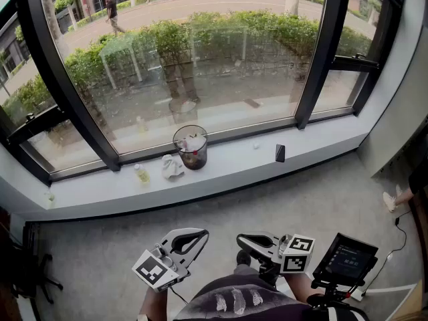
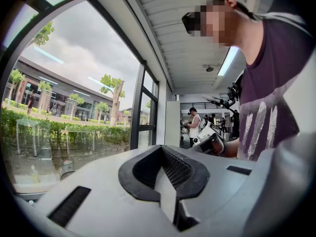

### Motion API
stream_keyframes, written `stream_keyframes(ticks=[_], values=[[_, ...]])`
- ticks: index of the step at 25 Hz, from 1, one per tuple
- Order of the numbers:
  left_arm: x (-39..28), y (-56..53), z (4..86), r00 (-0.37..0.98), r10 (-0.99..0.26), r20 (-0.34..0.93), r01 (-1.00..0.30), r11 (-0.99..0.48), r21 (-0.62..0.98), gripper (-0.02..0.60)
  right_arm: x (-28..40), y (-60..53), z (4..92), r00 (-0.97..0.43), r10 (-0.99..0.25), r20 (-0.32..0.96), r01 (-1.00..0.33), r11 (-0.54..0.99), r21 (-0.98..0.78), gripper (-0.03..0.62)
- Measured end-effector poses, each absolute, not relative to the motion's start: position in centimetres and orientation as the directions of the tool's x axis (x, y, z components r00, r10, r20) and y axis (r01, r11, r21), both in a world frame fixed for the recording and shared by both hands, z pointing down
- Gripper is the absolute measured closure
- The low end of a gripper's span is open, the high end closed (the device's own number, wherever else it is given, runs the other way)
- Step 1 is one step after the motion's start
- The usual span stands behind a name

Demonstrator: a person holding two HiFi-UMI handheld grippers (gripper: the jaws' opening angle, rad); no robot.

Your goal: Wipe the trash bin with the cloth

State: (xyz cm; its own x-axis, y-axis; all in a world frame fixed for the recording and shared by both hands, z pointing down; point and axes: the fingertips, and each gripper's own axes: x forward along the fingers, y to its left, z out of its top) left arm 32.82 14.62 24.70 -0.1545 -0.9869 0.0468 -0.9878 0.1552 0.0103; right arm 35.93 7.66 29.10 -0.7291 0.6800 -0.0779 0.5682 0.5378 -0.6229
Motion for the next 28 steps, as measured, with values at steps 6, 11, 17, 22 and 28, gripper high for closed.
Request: stream_keyframes(ticks=[6, 11, 17, 22, 28], values=[[29.1, 8.2, 24.0, -0.16, -0.985, 0.059, -0.987, 0.159, -0.018, 0.581, 31.5, 1.4, 29.8, -0.696, 0.716, -0.061, 0.587, 0.518, -0.622, 0.599], [27.5, 3.4, 24.1, -0.118, -0.989, 0.086, -0.992, 0.114, -0.058, 0.581, 28.3, -3.4, 30.0, -0.682, 0.728, -0.068, 0.61, 0.515, -0.602, 0.599], [26.4, 0.4, 25.1, -0.015, -0.994, 0.107, -0.998, 0.008, -0.067, 0.581, 27.2, -5.0, 29.6, -0.7, 0.712, -0.054, 0.63, 0.58, -0.517, 0.599], [24.8, -2.1, 25.1, 0.081, -0.995, 0.057, -0.996, -0.084, -0.04, 0.581, 26.3, -5.9, 31.0, -0.747, 0.665, 0.002, 0.569, 0.641, -0.515, 0.599], [23.5, -5.1, 24.5, 0.256, -0.967, -0.005, -0.967, -0.256, -0.001, 0.581, 24.0, -7.8, 29.9, -0.819, 0.574, 0.018, 0.476, 0.696, -0.537, 0.599]])
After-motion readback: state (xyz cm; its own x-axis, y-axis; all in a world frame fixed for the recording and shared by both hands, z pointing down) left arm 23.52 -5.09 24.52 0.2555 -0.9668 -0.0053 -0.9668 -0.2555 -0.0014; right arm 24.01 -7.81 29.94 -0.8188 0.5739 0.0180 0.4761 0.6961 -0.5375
